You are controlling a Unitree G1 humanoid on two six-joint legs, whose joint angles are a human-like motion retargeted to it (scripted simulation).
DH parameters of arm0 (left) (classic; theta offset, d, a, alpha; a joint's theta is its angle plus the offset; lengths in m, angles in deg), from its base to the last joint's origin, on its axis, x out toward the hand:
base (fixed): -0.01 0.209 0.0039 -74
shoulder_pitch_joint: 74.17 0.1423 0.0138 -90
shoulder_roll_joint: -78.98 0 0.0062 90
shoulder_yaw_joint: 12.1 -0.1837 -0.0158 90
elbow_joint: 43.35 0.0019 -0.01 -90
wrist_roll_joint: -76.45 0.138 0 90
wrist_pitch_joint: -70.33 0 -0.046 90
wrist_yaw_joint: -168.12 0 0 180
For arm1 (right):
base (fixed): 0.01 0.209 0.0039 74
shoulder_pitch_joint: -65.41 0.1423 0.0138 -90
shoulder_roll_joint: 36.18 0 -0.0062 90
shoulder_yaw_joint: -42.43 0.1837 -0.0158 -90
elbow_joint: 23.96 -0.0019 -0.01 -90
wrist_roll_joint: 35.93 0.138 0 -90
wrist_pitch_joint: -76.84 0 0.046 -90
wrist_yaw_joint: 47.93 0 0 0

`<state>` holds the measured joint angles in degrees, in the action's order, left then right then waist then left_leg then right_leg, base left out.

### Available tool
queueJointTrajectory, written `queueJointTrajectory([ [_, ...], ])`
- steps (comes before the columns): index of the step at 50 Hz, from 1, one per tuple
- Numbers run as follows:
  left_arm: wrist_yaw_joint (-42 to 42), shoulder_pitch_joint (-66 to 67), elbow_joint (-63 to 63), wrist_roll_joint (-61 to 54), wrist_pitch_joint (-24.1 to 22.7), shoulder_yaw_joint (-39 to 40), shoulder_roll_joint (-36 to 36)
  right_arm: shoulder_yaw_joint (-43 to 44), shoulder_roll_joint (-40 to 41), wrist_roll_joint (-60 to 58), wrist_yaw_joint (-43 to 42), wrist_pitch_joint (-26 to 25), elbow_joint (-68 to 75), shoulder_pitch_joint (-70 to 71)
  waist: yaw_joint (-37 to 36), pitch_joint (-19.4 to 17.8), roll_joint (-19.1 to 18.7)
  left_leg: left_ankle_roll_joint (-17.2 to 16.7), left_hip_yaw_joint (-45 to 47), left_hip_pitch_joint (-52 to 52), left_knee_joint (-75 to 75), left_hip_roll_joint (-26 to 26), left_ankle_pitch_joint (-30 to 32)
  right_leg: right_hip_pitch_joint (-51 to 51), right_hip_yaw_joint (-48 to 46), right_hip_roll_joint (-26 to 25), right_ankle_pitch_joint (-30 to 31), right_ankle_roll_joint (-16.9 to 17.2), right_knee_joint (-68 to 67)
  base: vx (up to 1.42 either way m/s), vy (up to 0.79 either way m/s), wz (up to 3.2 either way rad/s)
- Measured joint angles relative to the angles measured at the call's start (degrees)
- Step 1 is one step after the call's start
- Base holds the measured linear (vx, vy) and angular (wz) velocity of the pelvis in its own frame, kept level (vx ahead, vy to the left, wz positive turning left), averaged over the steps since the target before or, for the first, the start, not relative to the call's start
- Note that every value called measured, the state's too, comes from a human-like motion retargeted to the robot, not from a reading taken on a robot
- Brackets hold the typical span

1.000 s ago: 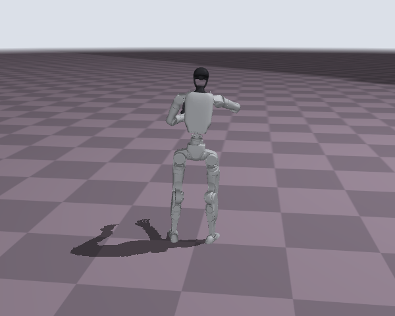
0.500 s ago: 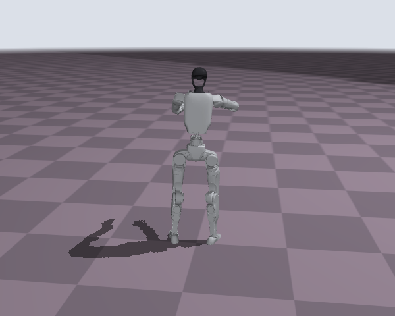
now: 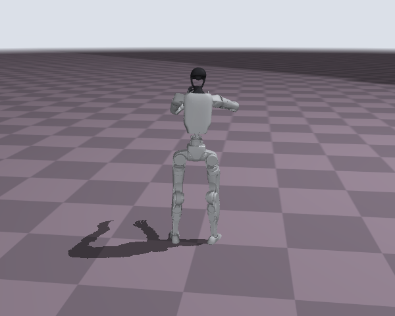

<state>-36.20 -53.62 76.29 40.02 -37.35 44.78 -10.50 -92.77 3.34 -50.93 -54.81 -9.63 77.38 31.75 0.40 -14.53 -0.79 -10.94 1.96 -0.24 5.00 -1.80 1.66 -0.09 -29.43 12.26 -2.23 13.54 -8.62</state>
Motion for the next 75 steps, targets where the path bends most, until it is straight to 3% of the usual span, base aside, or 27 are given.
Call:
queueJointTrajectory([
  [4,-0.7,-8.5,15.6,-3.4,0.9,-2.5,1.9,-3.8,1.0,1.1,-0.5,0.2,1.2,4.2,1.0,-0.1,-0.3,-0.1,-0.4,0.5,0.0,0.0,0.2,0.6,-0.4,0.1,-0.1,0.1,-0.7,-0.01,0.00,0.05],
  [7,-0.9,-7.2,17.5,-5.8,0.5,-2.6,2.3,-4.7,1.4,1.4,-0.7,-0.1,1.6,5.4,0.5,-0.1,-1.0,-0.1,0.1,0.4,0.0,0.0,0.1,0.7,0.1,0.1,0.0,0.1,-0.4,0.00,0.01,-0.07],
  [10,-0.9,1.5,7.5,-7.0,-1.2,-0.9,0.7,-4.3,1.4,1.1,-1.1,-0.8,1.4,5.7,-0.7,-0.3,-2.1,-0.2,1.4,0.0,0.0,0.1,-0.1,0.6,1.2,0.0,0.4,0.1,0.4,0.01,0.02,-0.33],
  [16,4.6,32.4,-26.0,-9.1,-3.4,2.1,-6.7,0.4,0.9,-0.7,-2.4,-2.6,-1.4,2.1,-3.7,-1.0,-3.5,-1.1,4.4,-1.1,0.0,0.3,-0.7,0.2,3.8,-0.3,1.3,0.7,2.5,0.03,0.01,-0.40],
  [21,8.2,47.2,-39.0,-9.3,-3.1,2.6,-11.6,4.0,-0.4,-1.4,-3.3,-3.2,-3.5,-1.8,-4.7,-1.7,-3.1,-1.9,5.0,-1.0,-0.2,0.5,-0.7,-0.1,4.1,-0.2,1.9,1.2,3.8,0.00,0.00,-0.05],
  [24,5.9,42.1,-39.3,-7.3,-2.1,0.7,-12.7,4.8,-0.2,-1.0,-3.0,-3.4,-3.1,-3.1,-3.7,-1.7,-2.0,-2.0,3.9,-0.4,-0.1,0.6,-0.3,-0.3,2.8,-0.2,2.0,1.1,4.1,-0.04,-0.01,0.37],
  [27,3.0,28.2,-32.9,-5.3,-1.0,-3.0,-11.5,4.0,0.9,-0.4,-2.1,-3.2,-1.4,-2.6,-1.6,-1.5,-0.5,-1.8,2.1,0.6,0.0,0.6,0.1,-0.3,0.9,-0.2,2.0,0.9,3.9,-0.06,-0.01,0.57],
  [33,1.3,0.1,0.0,-2.0,2.3,-6.8,-1.9,-1.3,4.2,1.9,-0.6,-3.9,3.8,2.9,3.2,-0.5,1.6,-2.5,-0.4,2.6,0.0,-0.2,0.9,0.6,-2.2,-0.8,2.5,1.4,2.9,-0.06,-0.01,0.39],
  [35,0.1,-5.3,11.7,0.9,4.5,-6.8,1.2,-2.8,5.3,4.0,-0.4,-5.6,4.9,4.8,3.3,0.3,1.4,-3.5,0.1,3.5,0.0,-1.3,1.2,1.7,-2.2,-2.0,3.3,1.5,3.2,-0.06,-0.06,-0.26],
  [38,-2.0,-6.6,19.2,0.8,5.0,-6.2,2.9,-4.0,6.4,4.3,-0.4,-5.7,5.8,6.7,2.2,1.6,1.0,-3.8,2.0,4.3,0.0,-2.5,1.1,3.5,-0.4,-3.4,4.2,1.5,3.8,-0.03,-0.05,-0.61],
  [40,-3.2,-3.2,16.5,-0.2,3.4,-5.0,2.1,-4.4,7.1,3.7,-0.5,-6.0,6.1,7.8,1.1,2.0,0.5,-4.0,3.7,4.4,0.0,-3.2,0.9,4.4,1.2,-4.2,4.7,1.5,4.3,-0.01,-0.03,-0.83],
  [43,-3.0,10.6,-1.3,-1.3,0.2,-1.5,-2.7,-4.0,8.6,1.4,-0.5,-6.5,5.6,9.3,-0.4,1.6,-0.3,-4.0,6.9,3.4,0.0,-3.5,0.4,5.0,4.2,-4.9,5.3,1.5,5.1,0.01,0.00,-0.94],
  [45,-0.4,21.9,-14.7,-2.0,-1.5,1.1,-6.2,-2.8,9.6,-0.5,-0.6,-6.8,4.8,9.6,-1.4,1.2,-0.5,-4.0,9.0,2.8,0.0,-3.4,0.2,5.3,6.2,-5.1,5.7,1.5,5.7,0.01,0.02,-1.08],
  [47,3.3,34.7,-26.6,-3.3,-2.4,2.7,-10.1,-1.6,10.9,-1.8,-0.8,-7.2,3.8,8.1,-4.3,4.0,0.1,-4.1,12.6,4.0,0.0,-3.4,-0.1,7.5,9.7,-5.8,7.5,1.5,7.9,0.02,0.03,-1.31],
  [50,7.3,46.4,-36.9,-4.8,-2.6,4.6,-13.8,-0.4,10.5,-2.9,-1.5,-7.3,1.8,7.7,-5.3,3.4,0.2,-4.1,14.4,3.7,0.0,-3.0,-0.1,7.6,11.4,-5.8,7.9,1.5,8.9,0.00,0.01,-0.46],
  [52,7.4,45.7,-37.8,-5.2,-2.0,4.2,-14.5,-0.3,9.5,-2.8,-1.8,-7.1,1.1,8.6,-3.4,0.2,-0.3,-4.0,12.8,1.8,0.0,-2.6,0.1,5.0,9.8,-5.2,7.1,1.5,8.6,-0.01,0.00,0.37],
  [56,3.9,34.5,-32.3,-4.1,-0.9,0.3,-14.4,-2.2,9.5,-1.2,-1.2,-7.4,1.6,9.8,-1.2,-0.3,-0.2,-4.0,11.6,1.1,0.0,-2.2,0.2,3.2,8.8,-4.7,7.0,1.5,9.3,0.00,0.03,0.29],
  [63,-2.2,1.7,7.9,-0.3,3.1,-2.6,-3.7,-7.5,11.3,2.5,0.7,-6.4,5.3,14.4,3.3,0.6,0.3,-4.0,9.2,2.4,0.0,-2.5,0.4,3.9,6.5,-4.5,6.5,1.5,7.6,-0.04,0.03,0.31],
  [67,-4.8,-4.7,24.0,-2.8,4.8,-0.9,-0.1,-10.4,12.6,3.9,1.6,-6.3,6.7,17.0,3.2,1.7,-0.2,-4.0,10.4,3.5,0.0,-3.5,0.4,6.3,7.5,-5.7,7.0,1.5,6.9,-0.04,-0.04,-0.30],
  [70,-6.5,0.9,19.4,-6.0,1.7,0.8,-0.3,-11.7,13.2,2.9,1.2,-6.6,7.1,18.8,2.1,1.3,-1.5,-4.0,12.1,3.1,0.0,-4.4,0.2,7.0,8.9,-6.8,7.2,1.5,6.7,-0.01,-0.06,-0.55],
  [75,-2.4,28.4,-11.2,-5.9,-4.0,5.0,-3.7,-9.4,14.9,-1.2,0.7,-6.8,6.1,18.8,0.2,-0.2,-3.1,-4.0,15.5,1.1,0.0,-4.7,-0.4,6.4,12.1,-7.7,7.6,1.5,7.5,0.02,-0.03,-0.62],
])
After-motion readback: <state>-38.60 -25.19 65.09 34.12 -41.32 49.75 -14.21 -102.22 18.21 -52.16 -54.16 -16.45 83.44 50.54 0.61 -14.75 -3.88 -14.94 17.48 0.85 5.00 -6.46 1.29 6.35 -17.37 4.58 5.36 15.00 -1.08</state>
